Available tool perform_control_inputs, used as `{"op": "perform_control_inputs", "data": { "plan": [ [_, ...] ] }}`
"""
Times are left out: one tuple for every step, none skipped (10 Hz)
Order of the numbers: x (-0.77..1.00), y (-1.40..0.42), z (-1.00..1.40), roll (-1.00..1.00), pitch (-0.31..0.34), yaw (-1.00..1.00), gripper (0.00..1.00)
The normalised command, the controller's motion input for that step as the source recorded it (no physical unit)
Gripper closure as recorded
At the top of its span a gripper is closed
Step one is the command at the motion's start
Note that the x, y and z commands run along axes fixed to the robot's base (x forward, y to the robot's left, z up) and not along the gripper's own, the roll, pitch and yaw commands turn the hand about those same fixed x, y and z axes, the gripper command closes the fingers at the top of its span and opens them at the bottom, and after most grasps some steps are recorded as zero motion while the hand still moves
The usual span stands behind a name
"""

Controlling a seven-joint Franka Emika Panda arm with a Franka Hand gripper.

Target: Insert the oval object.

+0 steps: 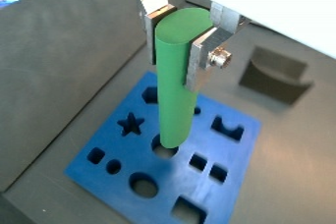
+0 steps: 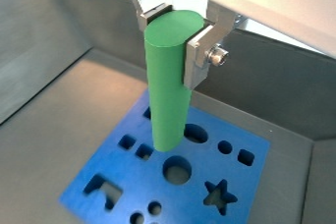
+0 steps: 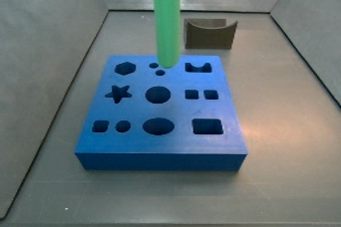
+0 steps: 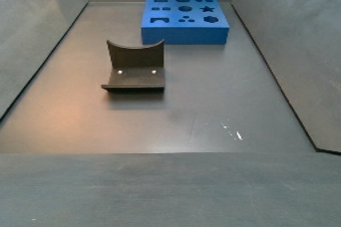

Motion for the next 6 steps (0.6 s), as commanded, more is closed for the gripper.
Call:
{"op": "perform_control_inputs", "data": {
  "plan": [
    [0.0, -0.35, -0.3, -0.02, -0.043, -0.78, 1.0],
    [0.0, -0.35, -0.32, -0.02, -0.036, -0.78, 1.0],
    [0.0, -0.32, -0.38, 0.0, -0.021, -0.81, 1.0],
    [0.0, -0.18, -0.46, 0.0, 0.0, -0.92, 1.0],
    [0.0, -0.14, -0.41, 0.0, 0.016, -0.94, 1.0],
    [0.0, -0.1, -0.26, 0.0, 0.0, -1.0, 1.0]
  ]
}}
